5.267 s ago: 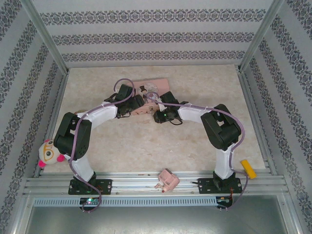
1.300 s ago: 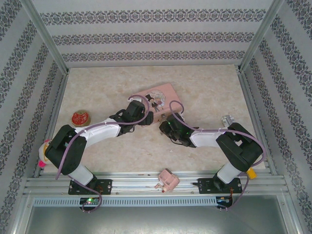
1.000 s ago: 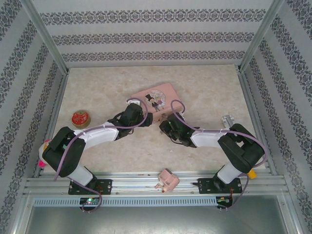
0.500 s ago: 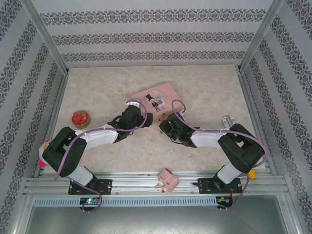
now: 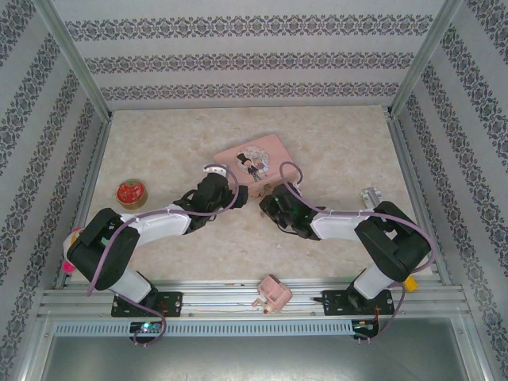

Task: Unlock the padlock with the key

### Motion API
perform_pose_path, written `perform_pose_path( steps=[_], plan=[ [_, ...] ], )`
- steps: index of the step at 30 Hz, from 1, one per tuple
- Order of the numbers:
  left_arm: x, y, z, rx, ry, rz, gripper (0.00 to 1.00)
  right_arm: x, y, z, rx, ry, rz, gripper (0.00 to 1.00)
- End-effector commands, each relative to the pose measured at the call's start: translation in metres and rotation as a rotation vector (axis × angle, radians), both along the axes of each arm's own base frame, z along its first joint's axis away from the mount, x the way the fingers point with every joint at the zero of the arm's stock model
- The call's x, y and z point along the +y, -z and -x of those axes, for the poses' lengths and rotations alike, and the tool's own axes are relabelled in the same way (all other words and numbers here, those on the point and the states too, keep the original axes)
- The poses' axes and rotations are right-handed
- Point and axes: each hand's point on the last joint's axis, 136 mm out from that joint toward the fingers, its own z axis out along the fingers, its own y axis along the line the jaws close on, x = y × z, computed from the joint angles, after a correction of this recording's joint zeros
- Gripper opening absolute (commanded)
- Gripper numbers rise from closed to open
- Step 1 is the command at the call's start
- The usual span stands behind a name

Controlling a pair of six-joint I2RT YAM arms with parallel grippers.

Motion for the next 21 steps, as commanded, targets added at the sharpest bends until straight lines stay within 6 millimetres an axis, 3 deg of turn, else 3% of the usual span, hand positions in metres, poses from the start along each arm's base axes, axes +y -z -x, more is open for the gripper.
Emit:
perform_pose_path(
  steps=[1, 12, 21],
  plan=[
    [0.007, 0.006, 0.005, 0.009, 0.013, -0.032, 0.99, -0.01, -0.023, -0.028, -0.096, 0.11, -0.031, 0.0],
    [0.008, 0.011, 0.007, 0.022, 0.019, -0.04, 0.99, -0.007, -0.016, -0.038, -0.102, 0.16, -0.073, 0.0],
    [0.01, 0.012, 0.008, 0.027, 0.016, -0.052, 0.99, -0.018, -0.014, -0.04, -0.112, 0.203, -0.073, 0.0]
  ],
)
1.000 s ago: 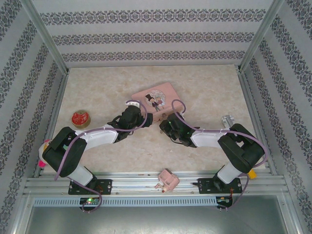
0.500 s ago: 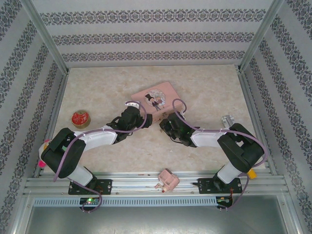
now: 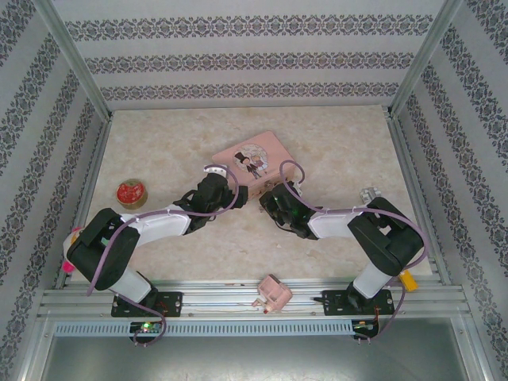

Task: Unlock the padlock with the key

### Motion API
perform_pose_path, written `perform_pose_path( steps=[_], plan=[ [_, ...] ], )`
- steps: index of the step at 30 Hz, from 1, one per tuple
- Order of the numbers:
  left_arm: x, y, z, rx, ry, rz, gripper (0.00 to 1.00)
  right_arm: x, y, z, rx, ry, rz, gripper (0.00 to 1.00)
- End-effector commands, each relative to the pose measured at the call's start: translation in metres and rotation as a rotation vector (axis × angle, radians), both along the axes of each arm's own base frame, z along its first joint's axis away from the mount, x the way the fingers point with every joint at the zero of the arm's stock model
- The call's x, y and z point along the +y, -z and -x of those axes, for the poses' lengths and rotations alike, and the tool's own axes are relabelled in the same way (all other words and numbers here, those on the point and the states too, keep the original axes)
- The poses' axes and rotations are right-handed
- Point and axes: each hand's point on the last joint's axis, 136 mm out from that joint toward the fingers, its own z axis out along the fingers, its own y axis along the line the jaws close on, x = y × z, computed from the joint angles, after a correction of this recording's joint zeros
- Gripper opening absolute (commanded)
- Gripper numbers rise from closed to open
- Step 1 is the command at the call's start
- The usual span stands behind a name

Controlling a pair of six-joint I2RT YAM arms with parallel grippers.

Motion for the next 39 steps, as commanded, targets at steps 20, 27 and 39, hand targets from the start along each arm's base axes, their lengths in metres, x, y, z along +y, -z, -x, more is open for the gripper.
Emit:
perform_pose_path(
  steps=[20, 27, 39],
  plan=[
    [0.011, 0.013, 0.008, 0.04, 0.003, -0.052, 0.99, -0.036, -0.018, -0.04, -0.106, 0.169, -0.01, 0.0],
    [0.012, 0.014, 0.008, 0.04, 0.001, -0.05, 0.99, -0.038, -0.019, -0.047, -0.109, 0.177, -0.009, 0.0],
    [0.021, -0.003, 0.001, 0.055, -0.102, 0.041, 0.99, -0.025, -0.015, -0.049, -0.095, 0.136, -0.009, 0.0]
  ],
)
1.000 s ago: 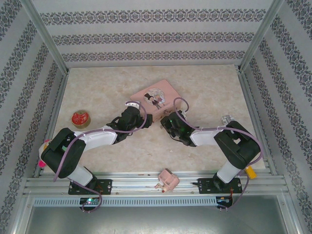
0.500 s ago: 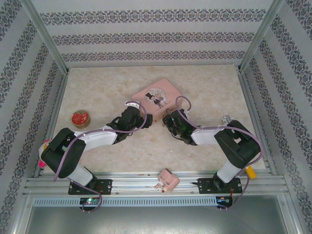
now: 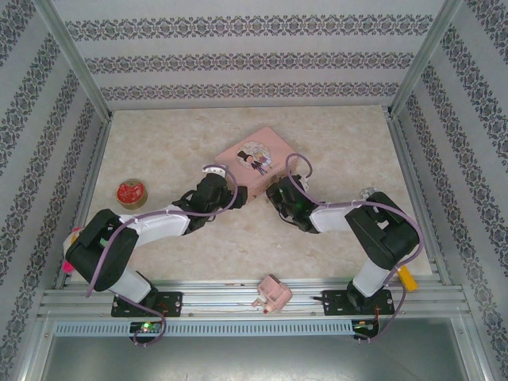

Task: Unlock the padlock with the key

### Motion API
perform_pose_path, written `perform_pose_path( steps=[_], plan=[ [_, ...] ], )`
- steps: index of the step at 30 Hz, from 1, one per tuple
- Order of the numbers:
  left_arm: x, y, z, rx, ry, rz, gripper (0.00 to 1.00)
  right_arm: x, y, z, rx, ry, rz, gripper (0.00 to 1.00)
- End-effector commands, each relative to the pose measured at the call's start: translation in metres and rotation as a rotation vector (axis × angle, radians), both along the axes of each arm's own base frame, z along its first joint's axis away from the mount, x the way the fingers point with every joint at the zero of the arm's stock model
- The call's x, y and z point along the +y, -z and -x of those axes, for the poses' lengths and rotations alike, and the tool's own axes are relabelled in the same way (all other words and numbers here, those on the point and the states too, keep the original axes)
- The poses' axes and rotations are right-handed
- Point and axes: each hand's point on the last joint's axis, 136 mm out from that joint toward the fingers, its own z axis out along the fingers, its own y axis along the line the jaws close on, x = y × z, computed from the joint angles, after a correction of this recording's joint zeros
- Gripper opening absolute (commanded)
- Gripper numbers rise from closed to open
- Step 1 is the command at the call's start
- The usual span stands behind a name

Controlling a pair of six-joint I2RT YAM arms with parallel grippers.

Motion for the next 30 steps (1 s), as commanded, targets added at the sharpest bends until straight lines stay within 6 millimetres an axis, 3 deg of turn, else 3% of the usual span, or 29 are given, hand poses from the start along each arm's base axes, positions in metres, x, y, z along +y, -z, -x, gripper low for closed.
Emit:
perform_pose_path(
  steps=[1, 7, 9, 11, 15, 30],
  plan=[
    [0.018, -0.01, -0.004, 0.034, -0.108, 0.044, 1.0, 0.001, -0.014, -0.015, -0.058, 0.03, -0.011, 0.0],
    [0.014, -0.057, -0.027, -0.089, -0.173, 0.177, 0.95, 0.005, -0.001, -0.006, -0.014, 0.017, -0.026, 0.0],
    [0.009, -0.062, -0.038, -0.108, -0.17, 0.161, 0.97, 0.006, 0.0, -0.005, -0.01, 0.011, -0.029, 0.0],
    [0.004, -0.057, -0.046, -0.094, -0.164, 0.134, 0.99, 0.006, -0.001, -0.005, -0.012, 0.007, -0.029, 0.0],
    [0.001, -0.029, -0.051, -0.026, -0.149, 0.055, 0.99, 0.003, -0.002, -0.004, -0.015, 0.012, -0.031, 0.0],
    [0.023, 0.019, -0.025, 0.062, -0.168, -0.041, 0.99, -0.009, -0.003, -0.013, -0.06, 0.077, -0.067, 0.0]
  ],
)
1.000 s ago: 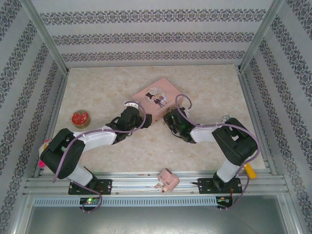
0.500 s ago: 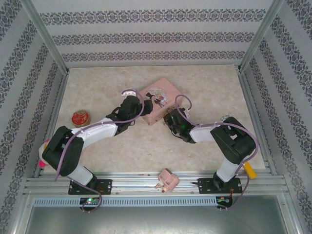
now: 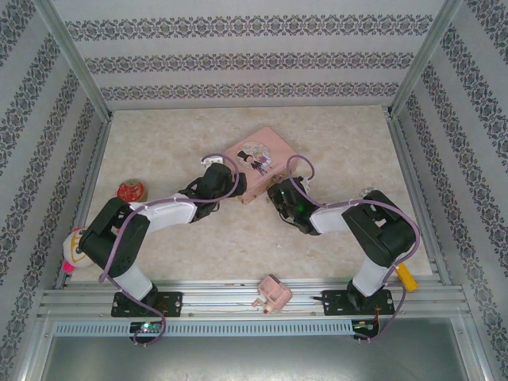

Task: Unlock the padlock with the key

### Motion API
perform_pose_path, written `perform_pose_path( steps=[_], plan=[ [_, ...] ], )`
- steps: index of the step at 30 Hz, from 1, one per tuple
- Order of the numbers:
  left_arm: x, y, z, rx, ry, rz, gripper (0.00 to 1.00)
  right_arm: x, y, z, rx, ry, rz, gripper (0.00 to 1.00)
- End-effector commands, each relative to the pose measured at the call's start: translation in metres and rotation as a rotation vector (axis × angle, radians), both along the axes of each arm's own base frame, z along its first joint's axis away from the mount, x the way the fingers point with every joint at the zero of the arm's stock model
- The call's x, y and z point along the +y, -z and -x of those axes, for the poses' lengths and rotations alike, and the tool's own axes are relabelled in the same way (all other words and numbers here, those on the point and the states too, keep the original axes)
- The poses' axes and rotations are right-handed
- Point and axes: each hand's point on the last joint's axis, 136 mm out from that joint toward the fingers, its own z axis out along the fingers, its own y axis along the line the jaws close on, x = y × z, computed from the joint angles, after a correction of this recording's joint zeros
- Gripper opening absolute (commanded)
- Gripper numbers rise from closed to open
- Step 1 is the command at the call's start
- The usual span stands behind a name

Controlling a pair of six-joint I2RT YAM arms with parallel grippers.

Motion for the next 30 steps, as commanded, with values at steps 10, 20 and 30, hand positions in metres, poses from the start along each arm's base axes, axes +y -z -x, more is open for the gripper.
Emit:
perform_pose_path(
  steps=[10, 20, 30],
  plan=[
    [0.015, 0.022, 0.015, 0.059, -0.006, -0.061, 0.99, -0.006, -0.015, -0.018, -0.075, 0.059, -0.042, 0.0],
    [0.015, 0.021, 0.015, 0.056, -0.004, -0.06, 1.0, -0.009, -0.013, -0.025, -0.08, 0.078, -0.055, 0.0],
    [0.016, 0.023, 0.015, 0.058, -0.009, -0.061, 1.0, -0.015, -0.02, -0.035, -0.102, 0.095, -0.06, 0.0]
  ],
)
